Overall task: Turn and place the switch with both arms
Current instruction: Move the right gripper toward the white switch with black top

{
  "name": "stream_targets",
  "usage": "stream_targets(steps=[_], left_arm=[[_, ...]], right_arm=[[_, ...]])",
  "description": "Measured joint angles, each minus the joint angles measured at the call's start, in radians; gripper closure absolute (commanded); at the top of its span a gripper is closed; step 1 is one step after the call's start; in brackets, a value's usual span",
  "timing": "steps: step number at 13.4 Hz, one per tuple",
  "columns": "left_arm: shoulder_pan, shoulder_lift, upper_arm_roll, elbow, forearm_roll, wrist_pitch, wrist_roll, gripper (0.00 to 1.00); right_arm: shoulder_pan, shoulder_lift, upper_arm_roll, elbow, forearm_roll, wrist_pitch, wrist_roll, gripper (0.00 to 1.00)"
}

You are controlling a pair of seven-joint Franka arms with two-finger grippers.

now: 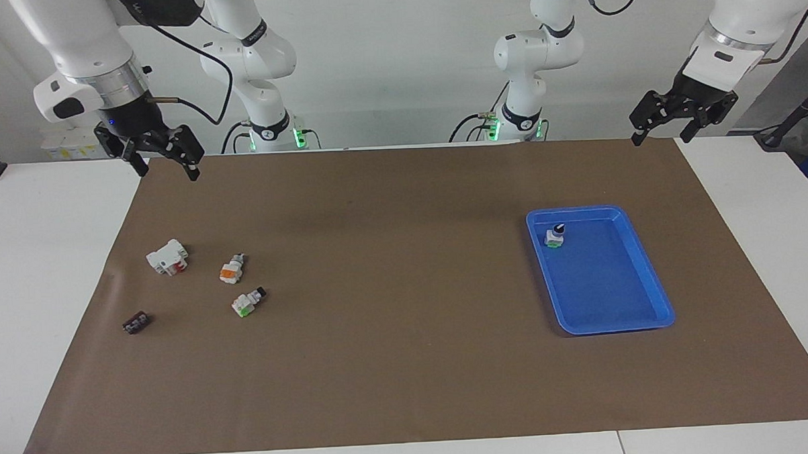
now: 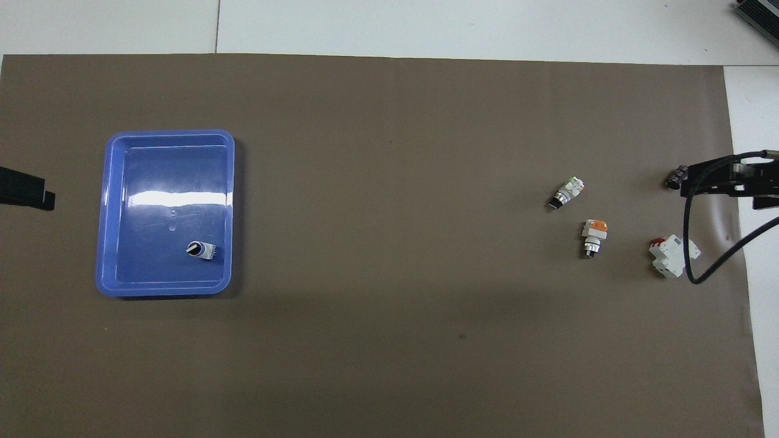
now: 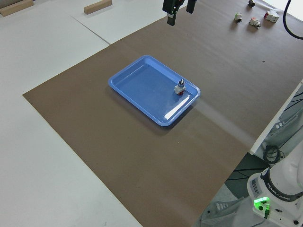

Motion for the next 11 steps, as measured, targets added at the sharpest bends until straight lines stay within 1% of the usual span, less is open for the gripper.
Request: stream_targets(steps=[4,6,8,11], left_arm=[[0.000,-0.001,0.000,-0.001,0.000,0.000,0.000,0.00],[0.000,-0.001,0.000,-0.001,0.000,0.000,0.000,0.00],[0.000,-0.002,0.000,-0.002,0.000,0.000,0.000,0.00],[0.000,-0.002,0.000,-0.002,0.000,0.000,0.000,0.00]], right_arm=[[0.000,0.000,0.000,0.000,0.000,0.002,0.000,0.00],[-0.004,-0.001,0.000,-0.009,0.000,0.033,0.000,0.00],[-0.015,-0.005,-0.001,-0.058,0.000,0.125,0.003,0.00],[-0.024,-0.010,-0.001,-0.209,0.000,0.333,0.074,0.00]])
